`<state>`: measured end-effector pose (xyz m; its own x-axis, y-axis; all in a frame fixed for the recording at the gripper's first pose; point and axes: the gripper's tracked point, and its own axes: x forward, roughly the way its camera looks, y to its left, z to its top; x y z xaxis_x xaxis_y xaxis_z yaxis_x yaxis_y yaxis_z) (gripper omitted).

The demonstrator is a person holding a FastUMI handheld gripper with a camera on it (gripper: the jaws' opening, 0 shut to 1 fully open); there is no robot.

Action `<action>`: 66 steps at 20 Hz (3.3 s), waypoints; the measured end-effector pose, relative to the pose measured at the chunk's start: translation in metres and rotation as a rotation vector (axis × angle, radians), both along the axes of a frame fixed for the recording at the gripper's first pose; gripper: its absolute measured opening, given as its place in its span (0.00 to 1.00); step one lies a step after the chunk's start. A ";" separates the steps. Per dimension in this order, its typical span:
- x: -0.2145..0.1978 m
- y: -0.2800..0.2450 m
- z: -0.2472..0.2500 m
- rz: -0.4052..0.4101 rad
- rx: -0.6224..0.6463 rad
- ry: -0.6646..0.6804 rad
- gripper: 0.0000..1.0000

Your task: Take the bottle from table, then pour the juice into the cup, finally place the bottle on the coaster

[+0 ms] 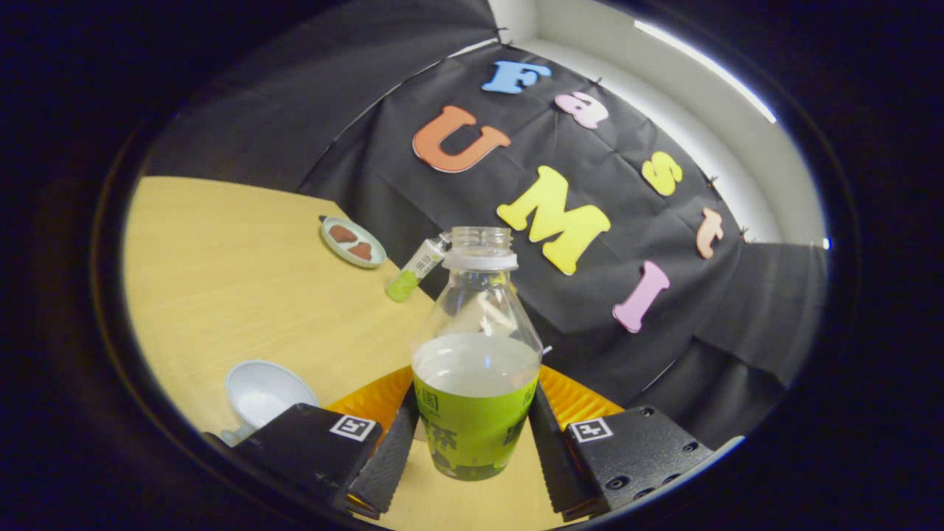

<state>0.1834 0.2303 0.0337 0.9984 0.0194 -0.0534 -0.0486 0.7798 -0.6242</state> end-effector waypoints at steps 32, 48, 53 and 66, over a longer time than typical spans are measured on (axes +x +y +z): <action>0.130 -0.027 -0.066 0.000 0.631 0.153 0.91; 0.040 -0.037 -0.026 0.072 0.685 0.066 1.00; -0.018 -0.058 -0.004 0.085 0.691 0.009 1.00; -0.149 -0.142 0.006 0.008 0.595 -0.084 1.00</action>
<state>0.0344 0.0886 0.0397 0.9984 0.0294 0.0479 -0.0254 0.9963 -0.0826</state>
